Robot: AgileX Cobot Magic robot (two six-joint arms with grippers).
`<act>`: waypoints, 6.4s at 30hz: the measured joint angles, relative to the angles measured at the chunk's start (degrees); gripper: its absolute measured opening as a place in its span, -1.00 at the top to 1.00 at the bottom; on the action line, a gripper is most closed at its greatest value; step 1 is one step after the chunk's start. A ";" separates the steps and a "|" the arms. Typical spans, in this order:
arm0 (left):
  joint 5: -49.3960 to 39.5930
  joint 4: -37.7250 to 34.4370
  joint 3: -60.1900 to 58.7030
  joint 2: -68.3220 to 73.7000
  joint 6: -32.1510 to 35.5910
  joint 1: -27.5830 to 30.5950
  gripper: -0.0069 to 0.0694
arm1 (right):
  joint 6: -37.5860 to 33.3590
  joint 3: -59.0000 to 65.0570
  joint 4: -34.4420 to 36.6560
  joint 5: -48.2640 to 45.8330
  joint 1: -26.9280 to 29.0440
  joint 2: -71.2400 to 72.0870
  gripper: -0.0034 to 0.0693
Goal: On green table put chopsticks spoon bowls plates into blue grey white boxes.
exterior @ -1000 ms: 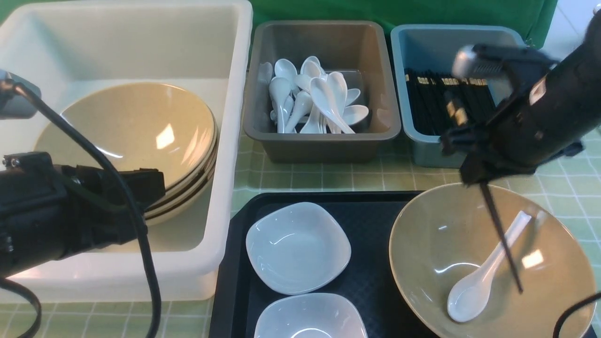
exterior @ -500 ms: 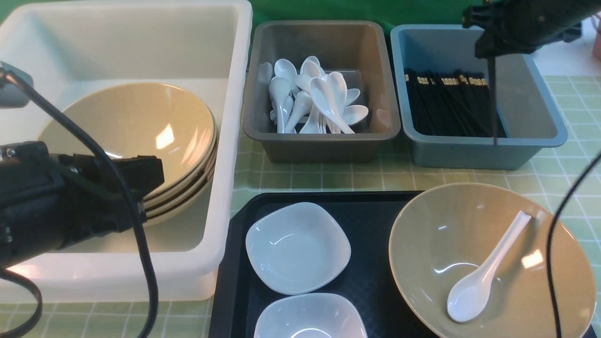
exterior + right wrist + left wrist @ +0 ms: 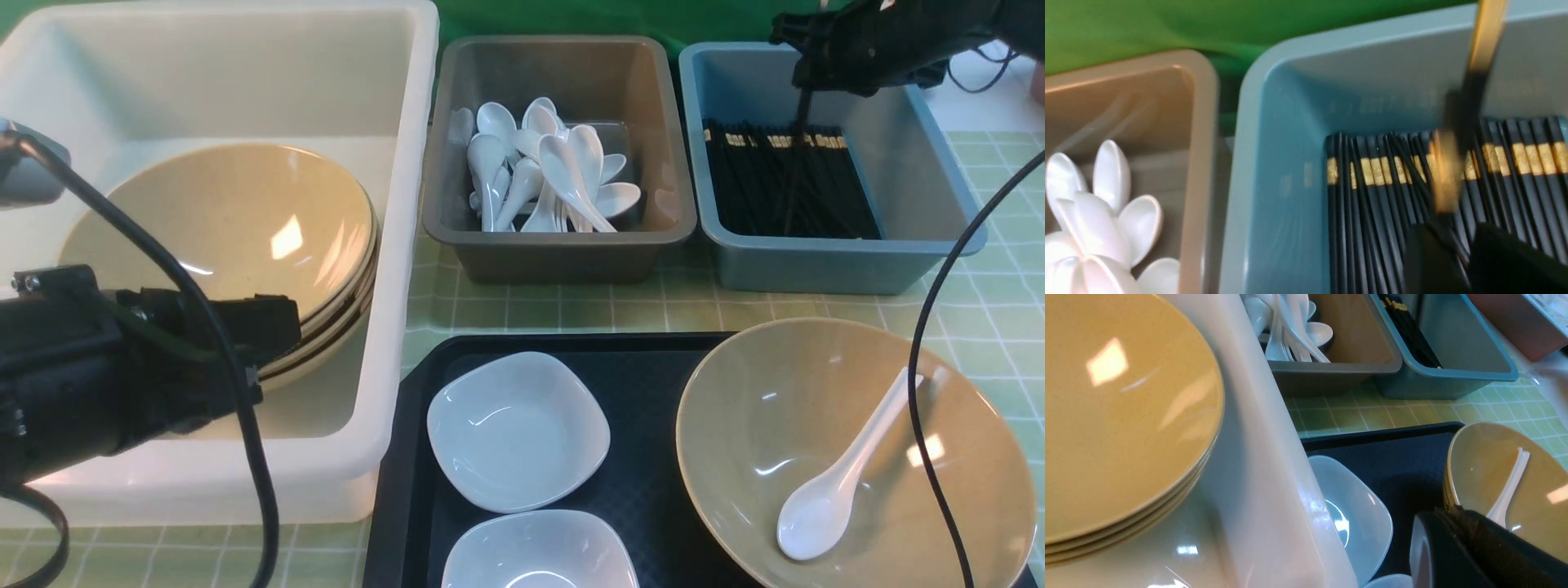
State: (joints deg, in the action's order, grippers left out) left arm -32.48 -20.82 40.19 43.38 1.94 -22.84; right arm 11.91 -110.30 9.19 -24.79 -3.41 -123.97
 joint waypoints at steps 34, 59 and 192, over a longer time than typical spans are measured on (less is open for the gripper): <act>-7.75 -10.39 7.99 6.93 24.03 0.00 0.81 | -1.32 39.20 -2.01 -40.88 -10.35 48.23 -0.38; -15.02 -14.73 7.99 6.93 24.25 0.00 0.81 | 52.96 56.54 -27.05 -15.64 -25.76 35.05 -0.36; -21.06 -21.94 50.85 76.63 28.64 -13.33 0.38 | -31.43 58.13 6.69 -29.63 -22.94 74.11 0.81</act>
State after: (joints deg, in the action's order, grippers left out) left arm -53.54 -42.76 91.04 120.01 30.58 -36.17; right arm -19.53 -52.16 15.88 -54.42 -26.35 -49.85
